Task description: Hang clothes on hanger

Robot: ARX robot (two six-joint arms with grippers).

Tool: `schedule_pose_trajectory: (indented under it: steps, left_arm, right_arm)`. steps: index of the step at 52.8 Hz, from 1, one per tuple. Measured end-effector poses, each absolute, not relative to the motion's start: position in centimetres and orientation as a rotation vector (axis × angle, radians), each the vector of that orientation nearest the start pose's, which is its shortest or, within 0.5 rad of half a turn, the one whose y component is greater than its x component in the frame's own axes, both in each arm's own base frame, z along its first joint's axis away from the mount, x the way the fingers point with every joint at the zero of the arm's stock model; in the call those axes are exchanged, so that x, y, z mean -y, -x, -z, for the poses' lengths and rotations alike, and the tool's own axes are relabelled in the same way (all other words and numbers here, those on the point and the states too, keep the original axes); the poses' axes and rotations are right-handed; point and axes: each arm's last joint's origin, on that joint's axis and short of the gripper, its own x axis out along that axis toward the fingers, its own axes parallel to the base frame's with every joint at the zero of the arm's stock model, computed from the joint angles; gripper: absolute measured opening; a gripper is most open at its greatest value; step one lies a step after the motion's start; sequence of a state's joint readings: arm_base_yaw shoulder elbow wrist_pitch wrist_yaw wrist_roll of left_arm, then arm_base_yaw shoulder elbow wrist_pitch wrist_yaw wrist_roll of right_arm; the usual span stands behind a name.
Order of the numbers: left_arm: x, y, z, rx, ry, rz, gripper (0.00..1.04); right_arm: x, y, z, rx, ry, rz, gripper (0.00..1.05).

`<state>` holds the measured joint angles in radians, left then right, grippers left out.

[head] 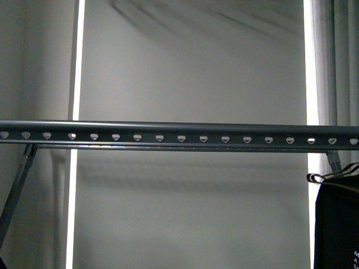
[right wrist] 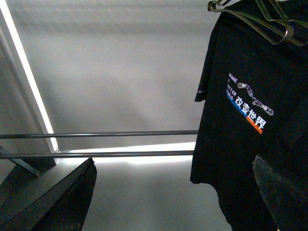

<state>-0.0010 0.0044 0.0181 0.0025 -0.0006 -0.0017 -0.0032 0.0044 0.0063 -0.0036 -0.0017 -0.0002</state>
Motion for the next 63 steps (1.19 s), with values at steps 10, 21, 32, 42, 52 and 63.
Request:
schedule_pose_trajectory:
  steps: [10,21,32,42,52,63]
  left_arm:
    - [0.0,-9.7,-17.0,0.016,0.002,0.000,0.98]
    - [0.0,-10.1,-17.6,0.058,-0.011,0.210,0.98]
    - [-1.1,-16.8,-21.7,-0.083,0.287,-0.037,0.98]
    - [-1.2,-24.5,-24.1,-0.128,0.561,-0.302,0.98]
    - [-0.2,-30.0,-26.8,-0.081,0.630,-0.342,0.98]
    - [-1.4,-33.4,-27.2,-0.076,0.648,-0.452,0.98]
  right_arm:
    - [0.0,-9.8,-16.5,-0.002,0.000,0.001,0.97]
    - [0.0,-9.8,-16.5,-0.002,0.000,0.002,0.97]
    - [0.0,-9.8,-16.5,-0.002,0.000,-0.001,0.97]
    - [0.0,-9.8,-16.5,-0.002,0.000,-0.002,0.97]
    - [0.0,-9.8,-16.5,-0.002,0.000,-0.001,0.97]
    - [0.0,-9.8,-16.5,-0.002,0.000,-0.001,0.97]
